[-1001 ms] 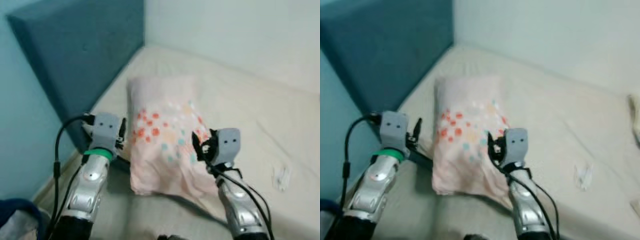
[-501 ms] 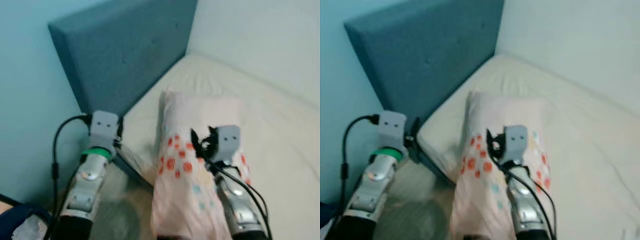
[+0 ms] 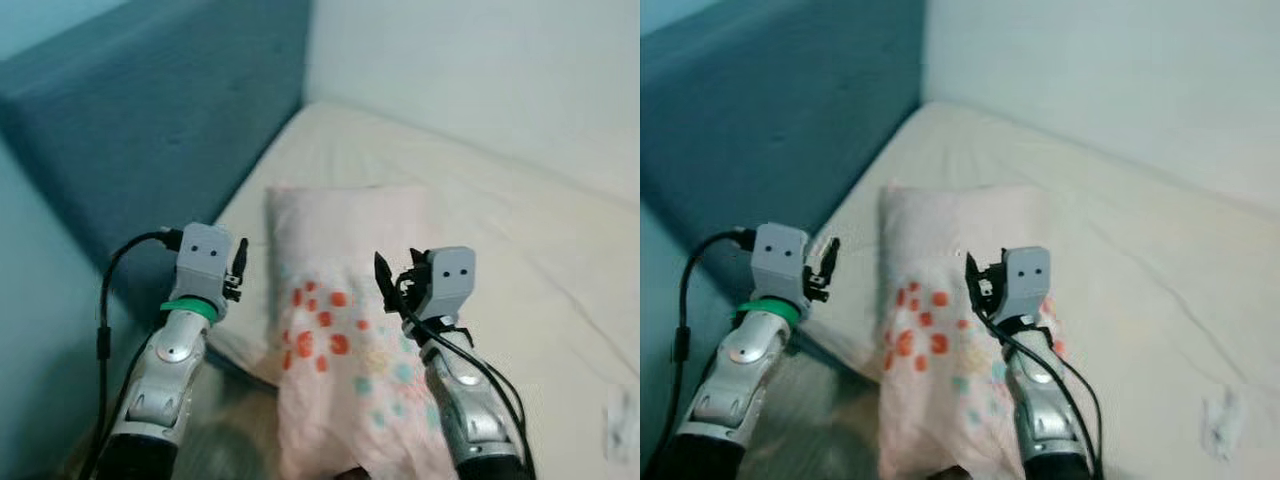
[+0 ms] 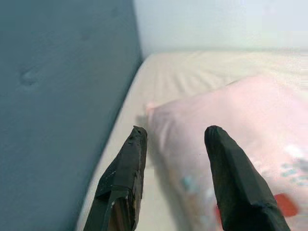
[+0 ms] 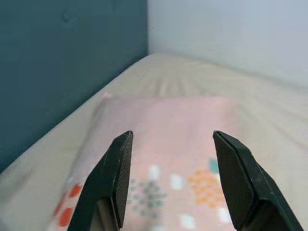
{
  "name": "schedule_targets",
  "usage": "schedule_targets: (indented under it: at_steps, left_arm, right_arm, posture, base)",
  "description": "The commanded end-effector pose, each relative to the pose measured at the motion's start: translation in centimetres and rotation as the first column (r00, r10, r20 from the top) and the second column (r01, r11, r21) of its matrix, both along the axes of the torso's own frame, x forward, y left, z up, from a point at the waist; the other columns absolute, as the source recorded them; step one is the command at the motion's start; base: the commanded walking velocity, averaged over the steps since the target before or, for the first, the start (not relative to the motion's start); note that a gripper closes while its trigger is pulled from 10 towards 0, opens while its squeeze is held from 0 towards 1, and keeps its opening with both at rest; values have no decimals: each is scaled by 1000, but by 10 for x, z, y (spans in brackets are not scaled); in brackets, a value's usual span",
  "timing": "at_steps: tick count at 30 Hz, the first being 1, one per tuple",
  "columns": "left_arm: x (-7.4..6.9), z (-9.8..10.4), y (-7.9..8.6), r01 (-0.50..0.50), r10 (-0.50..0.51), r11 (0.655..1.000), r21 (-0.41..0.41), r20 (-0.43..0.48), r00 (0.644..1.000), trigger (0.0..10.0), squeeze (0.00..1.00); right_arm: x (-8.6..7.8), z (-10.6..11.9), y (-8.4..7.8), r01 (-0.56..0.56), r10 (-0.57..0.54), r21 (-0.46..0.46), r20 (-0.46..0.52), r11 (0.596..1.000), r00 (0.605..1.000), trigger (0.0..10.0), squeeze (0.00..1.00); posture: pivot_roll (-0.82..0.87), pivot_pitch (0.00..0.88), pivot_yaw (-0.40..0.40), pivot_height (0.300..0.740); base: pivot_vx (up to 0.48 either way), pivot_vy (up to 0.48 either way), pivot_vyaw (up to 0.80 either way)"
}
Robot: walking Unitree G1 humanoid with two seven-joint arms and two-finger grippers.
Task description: Clean up the room
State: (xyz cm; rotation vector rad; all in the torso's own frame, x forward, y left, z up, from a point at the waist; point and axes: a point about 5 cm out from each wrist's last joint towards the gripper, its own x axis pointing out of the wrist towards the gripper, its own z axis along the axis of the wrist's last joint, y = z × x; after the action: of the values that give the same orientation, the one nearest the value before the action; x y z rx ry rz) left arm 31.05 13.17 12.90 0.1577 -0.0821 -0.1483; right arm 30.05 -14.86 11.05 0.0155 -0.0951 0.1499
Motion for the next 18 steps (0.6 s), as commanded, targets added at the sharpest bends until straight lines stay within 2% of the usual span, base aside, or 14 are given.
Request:
schedule_targets:
  at_steps: [1,18]
  left_arm:
    - [-3,-4,5,-11,11,1000,-2,-22,1000,10000,0]
    - [-2,-4,5,-12,12,1000,-7,-24,1000,10000,0]
  right_arm:
    - [-2,-6,2,-3,3,17,-28,1000,1000,10000,0]
    - [-1,-6,2,-6,6,15,-28,1000,1000,10000,0]
  posture:
    - [38,51,5,740]
    - [35,46,7,740]
  base:
    - [0,0,-800]
    - [0,0,-800]
